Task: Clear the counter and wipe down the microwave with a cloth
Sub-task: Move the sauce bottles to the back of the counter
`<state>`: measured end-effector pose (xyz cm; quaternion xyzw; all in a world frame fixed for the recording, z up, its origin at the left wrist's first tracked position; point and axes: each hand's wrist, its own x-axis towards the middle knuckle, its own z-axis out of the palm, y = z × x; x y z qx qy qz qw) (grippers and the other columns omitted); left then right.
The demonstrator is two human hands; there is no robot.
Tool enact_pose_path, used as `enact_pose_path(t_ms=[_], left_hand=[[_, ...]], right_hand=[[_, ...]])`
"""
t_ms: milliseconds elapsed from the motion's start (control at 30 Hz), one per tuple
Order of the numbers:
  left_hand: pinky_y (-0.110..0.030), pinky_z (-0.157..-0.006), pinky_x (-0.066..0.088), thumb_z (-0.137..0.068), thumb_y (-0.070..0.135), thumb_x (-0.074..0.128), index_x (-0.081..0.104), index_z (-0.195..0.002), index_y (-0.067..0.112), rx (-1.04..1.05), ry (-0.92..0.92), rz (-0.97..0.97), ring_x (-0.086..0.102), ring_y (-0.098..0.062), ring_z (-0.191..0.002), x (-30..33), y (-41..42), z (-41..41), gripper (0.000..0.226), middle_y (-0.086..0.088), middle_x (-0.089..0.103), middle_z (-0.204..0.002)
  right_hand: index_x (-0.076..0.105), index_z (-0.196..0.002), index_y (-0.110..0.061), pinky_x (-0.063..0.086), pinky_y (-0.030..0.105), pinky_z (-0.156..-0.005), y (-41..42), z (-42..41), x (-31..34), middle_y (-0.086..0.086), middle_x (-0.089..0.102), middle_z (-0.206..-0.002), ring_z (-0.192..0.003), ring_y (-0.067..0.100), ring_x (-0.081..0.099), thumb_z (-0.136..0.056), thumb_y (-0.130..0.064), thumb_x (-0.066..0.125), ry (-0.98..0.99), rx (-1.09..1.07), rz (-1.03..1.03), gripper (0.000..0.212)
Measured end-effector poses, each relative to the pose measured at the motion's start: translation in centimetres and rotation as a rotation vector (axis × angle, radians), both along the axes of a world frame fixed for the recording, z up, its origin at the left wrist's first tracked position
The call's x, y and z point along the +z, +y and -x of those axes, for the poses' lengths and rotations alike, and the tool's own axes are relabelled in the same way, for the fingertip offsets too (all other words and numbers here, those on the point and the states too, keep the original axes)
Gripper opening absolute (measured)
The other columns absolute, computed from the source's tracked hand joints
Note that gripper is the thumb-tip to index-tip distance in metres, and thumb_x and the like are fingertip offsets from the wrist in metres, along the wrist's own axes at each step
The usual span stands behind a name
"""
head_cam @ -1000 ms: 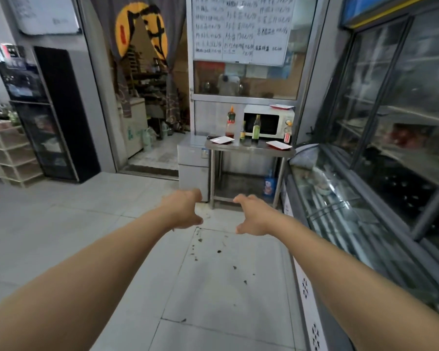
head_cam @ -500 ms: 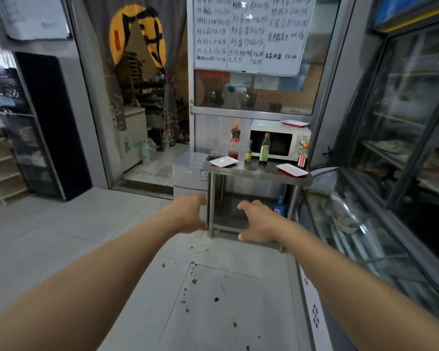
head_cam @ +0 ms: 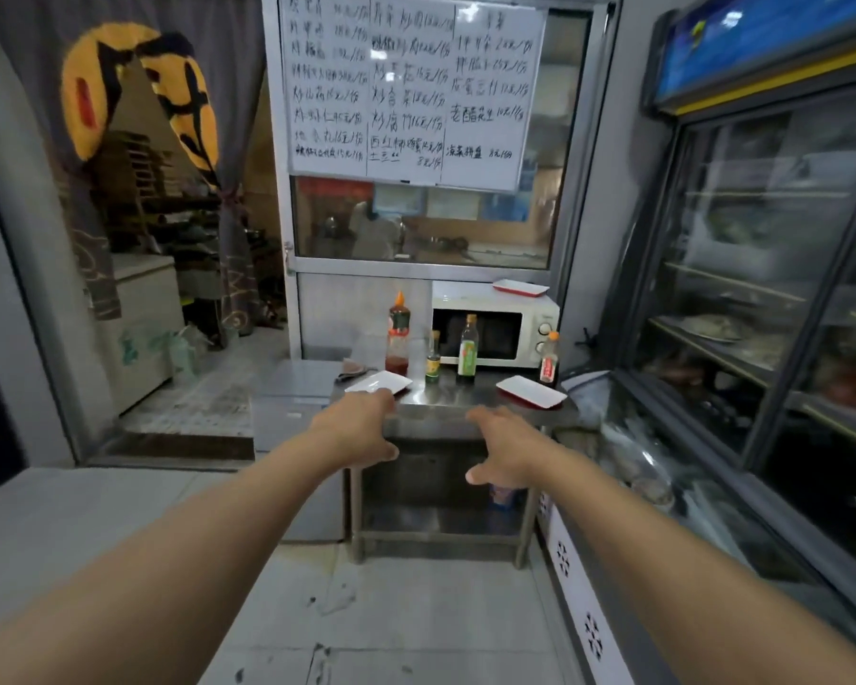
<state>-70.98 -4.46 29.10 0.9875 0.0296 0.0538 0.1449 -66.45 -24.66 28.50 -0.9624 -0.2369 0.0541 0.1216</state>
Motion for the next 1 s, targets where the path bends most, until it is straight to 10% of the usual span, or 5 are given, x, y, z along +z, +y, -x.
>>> enact_pose_path(t_ms=[1000], left_hand=[[-0.031,-0.089,0.046,-0.077,0.028,0.072,0.045,-0.129,0.021,0.054,0.128,0.020,0.052,-0.023,-0.114,-7.5,15.0,-37.5,0.059,-0.004,0.054,-0.130]], right_hand=[[0.021,-0.148,-0.021,0.037,0.038,-0.106,13.9,-38.7,-6.1,0.009,0.027,-0.149,-0.134,0.029,0.034,-0.080,-0.029,0.069,0.149,0.022,0.022,0.084]])
